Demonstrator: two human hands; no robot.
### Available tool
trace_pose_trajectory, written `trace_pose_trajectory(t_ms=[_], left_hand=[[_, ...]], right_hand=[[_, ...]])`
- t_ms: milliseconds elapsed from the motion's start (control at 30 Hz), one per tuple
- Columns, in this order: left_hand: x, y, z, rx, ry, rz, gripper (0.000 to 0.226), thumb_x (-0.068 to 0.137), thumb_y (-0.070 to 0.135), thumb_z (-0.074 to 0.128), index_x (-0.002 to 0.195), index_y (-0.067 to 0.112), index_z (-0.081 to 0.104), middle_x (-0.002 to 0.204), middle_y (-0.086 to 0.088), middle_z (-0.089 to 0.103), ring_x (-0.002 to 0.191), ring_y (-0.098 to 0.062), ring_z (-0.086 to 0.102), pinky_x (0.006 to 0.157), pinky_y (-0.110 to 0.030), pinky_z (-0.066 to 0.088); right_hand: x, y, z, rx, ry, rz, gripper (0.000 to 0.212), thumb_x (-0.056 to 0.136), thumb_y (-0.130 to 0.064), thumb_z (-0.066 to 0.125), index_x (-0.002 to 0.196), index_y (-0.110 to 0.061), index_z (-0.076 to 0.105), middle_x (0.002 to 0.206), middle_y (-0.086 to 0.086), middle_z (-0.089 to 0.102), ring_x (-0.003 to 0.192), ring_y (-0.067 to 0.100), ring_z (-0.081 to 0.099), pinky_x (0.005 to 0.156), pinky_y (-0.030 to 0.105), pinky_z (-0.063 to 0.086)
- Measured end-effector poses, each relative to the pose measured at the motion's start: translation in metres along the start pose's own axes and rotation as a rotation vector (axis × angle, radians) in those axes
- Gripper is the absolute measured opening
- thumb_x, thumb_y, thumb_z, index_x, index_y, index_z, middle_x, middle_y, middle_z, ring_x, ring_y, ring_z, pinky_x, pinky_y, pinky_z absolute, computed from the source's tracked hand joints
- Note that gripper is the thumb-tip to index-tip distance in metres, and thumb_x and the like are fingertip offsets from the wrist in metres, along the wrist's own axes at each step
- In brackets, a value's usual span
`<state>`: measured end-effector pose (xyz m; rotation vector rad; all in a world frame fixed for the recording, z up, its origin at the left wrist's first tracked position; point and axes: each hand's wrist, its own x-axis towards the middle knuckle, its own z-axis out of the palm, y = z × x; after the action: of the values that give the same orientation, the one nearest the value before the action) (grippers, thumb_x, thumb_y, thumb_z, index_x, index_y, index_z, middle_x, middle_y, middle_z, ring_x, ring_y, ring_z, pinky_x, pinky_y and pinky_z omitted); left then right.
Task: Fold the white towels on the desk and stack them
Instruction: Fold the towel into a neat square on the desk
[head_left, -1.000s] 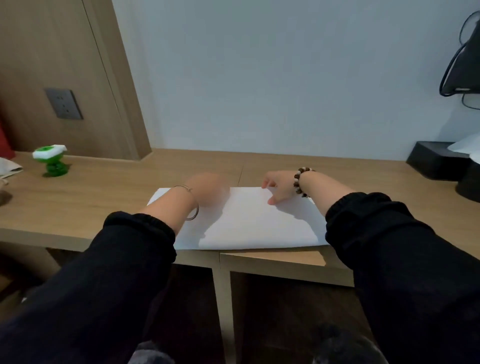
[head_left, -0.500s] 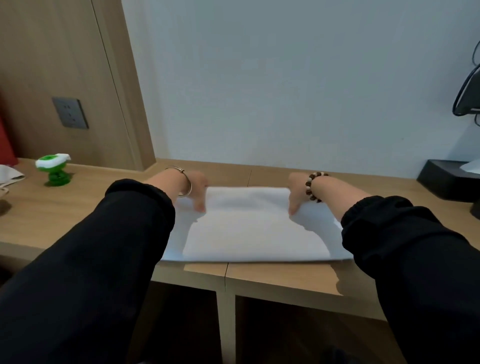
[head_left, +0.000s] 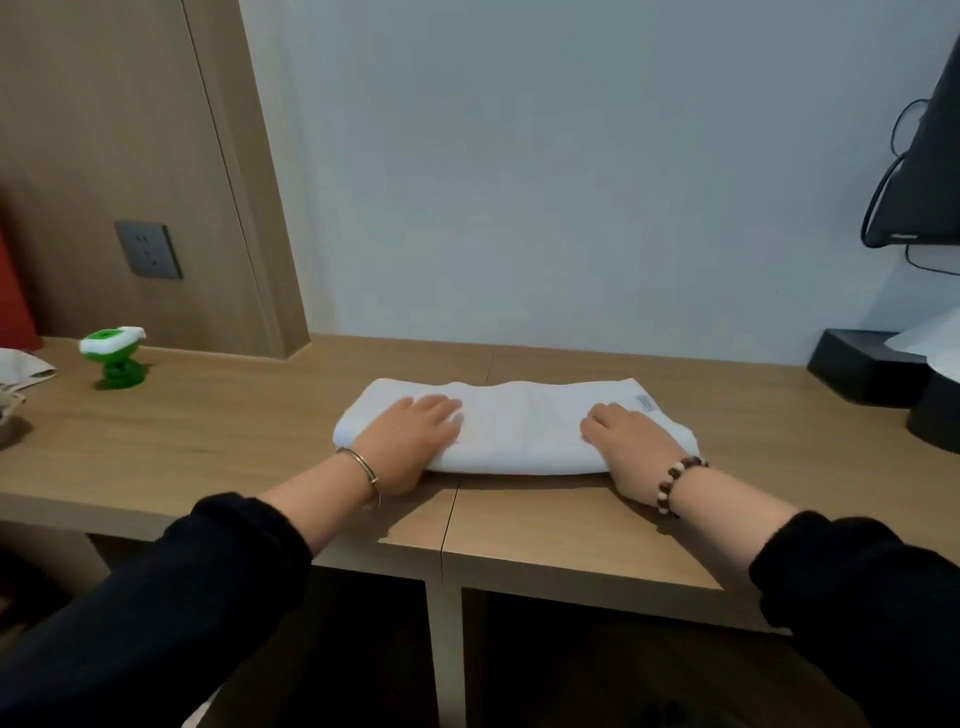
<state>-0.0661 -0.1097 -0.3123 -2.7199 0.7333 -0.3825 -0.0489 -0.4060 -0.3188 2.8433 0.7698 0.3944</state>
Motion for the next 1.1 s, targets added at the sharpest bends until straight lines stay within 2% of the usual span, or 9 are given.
trace_pose_trajectory(t_ms=[133, 233, 333, 400, 467, 567, 633, 867, 1100], left_hand=[[-0.016, 0.007, -0.003, -0.414, -0.135, -0.169, 0.04, 0.078, 0.023, 0.061, 0.114, 0.019, 0.045, 0.11, 0.004, 0.055, 0.103, -0.022, 0.055, 0.086, -0.032, 0.043], [-0.026, 0.006, -0.013, -0.562, -0.236, -0.169, 0.033, 0.083, 0.042, 0.06, 0.108, 0.022, 0.049, 0.116, 0.006, 0.054, 0.107, -0.02, 0.052, 0.093, -0.034, 0.04], [-0.034, 0.004, -0.012, -0.715, -0.154, -0.246, 0.031, 0.093, 0.043, 0.051, 0.107, 0.018, 0.063, 0.122, 0.007, 0.059, 0.113, -0.015, 0.051, 0.094, -0.026, 0.036], [-0.032, -0.005, -0.01, -0.728, 0.088, -0.456, 0.024, 0.093, 0.03, 0.053, 0.099, 0.013, 0.069, 0.111, -0.001, 0.066, 0.105, -0.018, 0.056, 0.087, -0.028, 0.04], [-0.026, -0.019, -0.005, -0.632, 0.19, -0.682, 0.021, 0.091, 0.021, 0.053, 0.105, 0.011, 0.066, 0.116, -0.009, 0.062, 0.109, -0.026, 0.053, 0.09, -0.032, 0.039], [-0.016, -0.032, 0.004, -0.756, 0.032, -0.891, 0.033, 0.089, 0.023, 0.053, 0.118, 0.009, 0.056, 0.121, -0.013, 0.057, 0.108, -0.03, 0.052, 0.086, -0.033, 0.042], [-0.01, -0.036, 0.008, -0.8, 0.006, -0.947, 0.023, 0.086, 0.028, 0.052, 0.096, 0.008, 0.057, 0.099, -0.01, 0.061, 0.081, -0.026, 0.054, 0.064, -0.031, 0.039], [0.007, -0.044, 0.011, -0.837, 0.015, -1.098, 0.041, 0.093, 0.037, 0.045, 0.084, -0.001, 0.058, 0.089, -0.017, 0.061, 0.067, -0.029, 0.053, 0.064, -0.032, 0.038], [0.006, -0.034, 0.022, -0.64, 0.072, -1.114, 0.028, 0.096, 0.032, 0.04, 0.087, 0.009, 0.053, 0.087, -0.009, 0.052, 0.082, -0.031, 0.048, 0.07, -0.033, 0.037]], right_hand=[[-0.011, 0.0, -0.004, 0.217, -0.169, 0.085, 0.041, 0.078, -0.014, 0.057, 0.115, -0.026, 0.042, 0.121, -0.004, 0.046, 0.108, 0.017, 0.042, 0.089, 0.031, 0.042], [-0.02, 0.004, -0.01, 0.192, -0.273, 0.075, 0.045, 0.077, -0.049, 0.055, 0.114, -0.027, 0.042, 0.115, -0.007, 0.045, 0.103, 0.014, 0.041, 0.086, 0.032, 0.042], [-0.024, 0.0, -0.015, 0.329, -0.194, 0.178, 0.052, 0.081, -0.07, 0.034, 0.082, -0.022, 0.053, 0.092, -0.002, 0.054, 0.082, 0.017, 0.05, 0.071, 0.032, 0.041], [-0.016, -0.004, -0.016, 0.438, -0.071, 0.313, 0.057, 0.092, -0.056, 0.03, 0.06, -0.013, 0.048, 0.073, 0.01, 0.056, 0.068, 0.025, 0.053, 0.063, 0.034, 0.04], [-0.005, -0.002, -0.013, 0.338, 0.011, 0.43, 0.047, 0.096, -0.038, 0.036, 0.06, -0.011, 0.051, 0.085, 0.011, 0.056, 0.08, 0.027, 0.053, 0.07, 0.033, 0.041], [0.006, 0.014, -0.006, 0.343, -0.025, 0.635, 0.033, 0.095, -0.03, 0.039, 0.113, -0.009, 0.057, 0.125, 0.012, 0.048, 0.118, 0.031, 0.041, 0.095, 0.042, 0.041], [0.01, 0.024, -0.004, 0.405, -0.069, 0.766, 0.044, 0.096, -0.034, 0.037, 0.128, -0.006, 0.048, 0.134, 0.014, 0.045, 0.126, 0.032, 0.037, 0.098, 0.046, 0.041], [0.026, 0.039, 0.003, 0.71, -0.023, 0.988, 0.049, 0.097, -0.039, 0.042, 0.071, 0.0, 0.057, 0.076, 0.015, 0.06, 0.075, 0.029, 0.059, 0.073, 0.034, 0.049], [0.023, 0.042, 0.007, 0.665, 0.169, 1.059, 0.037, 0.095, -0.017, 0.04, 0.06, -0.005, 0.046, 0.058, 0.009, 0.047, 0.051, 0.024, 0.044, 0.047, 0.025, 0.031]])
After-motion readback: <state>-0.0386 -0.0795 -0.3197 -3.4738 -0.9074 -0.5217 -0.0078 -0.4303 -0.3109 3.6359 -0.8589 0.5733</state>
